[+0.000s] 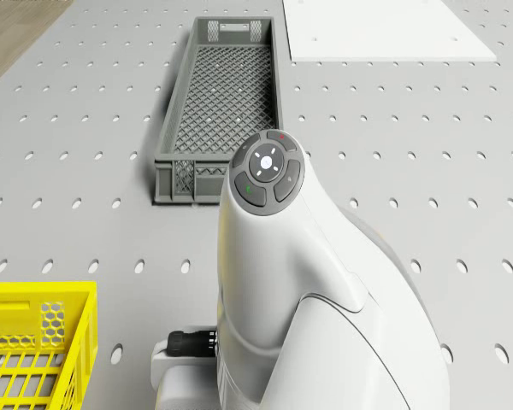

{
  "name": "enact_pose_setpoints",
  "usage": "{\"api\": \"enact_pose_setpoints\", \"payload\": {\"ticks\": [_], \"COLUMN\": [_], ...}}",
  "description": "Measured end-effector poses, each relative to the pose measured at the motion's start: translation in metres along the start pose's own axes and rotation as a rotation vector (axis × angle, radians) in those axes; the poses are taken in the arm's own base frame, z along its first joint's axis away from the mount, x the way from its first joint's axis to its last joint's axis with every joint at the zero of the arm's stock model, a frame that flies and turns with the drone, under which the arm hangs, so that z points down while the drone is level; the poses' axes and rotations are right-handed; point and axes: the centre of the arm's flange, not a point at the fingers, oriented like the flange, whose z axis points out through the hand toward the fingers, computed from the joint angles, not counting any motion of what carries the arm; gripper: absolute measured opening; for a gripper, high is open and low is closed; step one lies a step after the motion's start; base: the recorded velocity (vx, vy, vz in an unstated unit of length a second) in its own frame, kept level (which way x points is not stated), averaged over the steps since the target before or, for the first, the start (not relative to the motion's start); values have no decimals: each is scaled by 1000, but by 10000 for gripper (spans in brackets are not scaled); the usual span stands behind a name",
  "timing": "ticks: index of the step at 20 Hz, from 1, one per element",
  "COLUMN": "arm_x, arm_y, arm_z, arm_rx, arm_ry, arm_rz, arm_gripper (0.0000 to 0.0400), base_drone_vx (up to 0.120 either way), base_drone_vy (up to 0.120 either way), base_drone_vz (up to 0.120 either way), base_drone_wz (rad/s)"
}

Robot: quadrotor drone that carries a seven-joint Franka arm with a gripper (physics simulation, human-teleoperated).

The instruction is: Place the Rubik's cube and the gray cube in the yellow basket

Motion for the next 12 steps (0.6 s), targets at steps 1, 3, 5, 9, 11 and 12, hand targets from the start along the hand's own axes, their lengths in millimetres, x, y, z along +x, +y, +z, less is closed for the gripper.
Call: {"api": "enact_pose_setpoints", "payload": {"ticks": [1, 3, 5, 9, 11, 12], "arm_x": [0, 0, 0, 0, 0, 0], "arm_y": [0, 0, 0, 0, 0, 0], "arm_z": [-1, -2, -3, -4, -4, -4], "arm_rx": [0, 0, 0, 0, 0, 0], "arm_ry": [0, 0, 0, 0, 0, 0], "arm_rz": [0, 0, 0, 0, 0, 0], "arm_gripper": [250, 250, 250, 250, 250, 250], "base_drone_vx": [0, 0, 0, 0, 0, 0], "base_drone_vy": [0, 40, 120, 120, 120, 120], "base_drone_vz": [120, 0, 0, 0, 0, 0], "base_drone_wz": [0, 0, 0, 0, 0, 0]}}
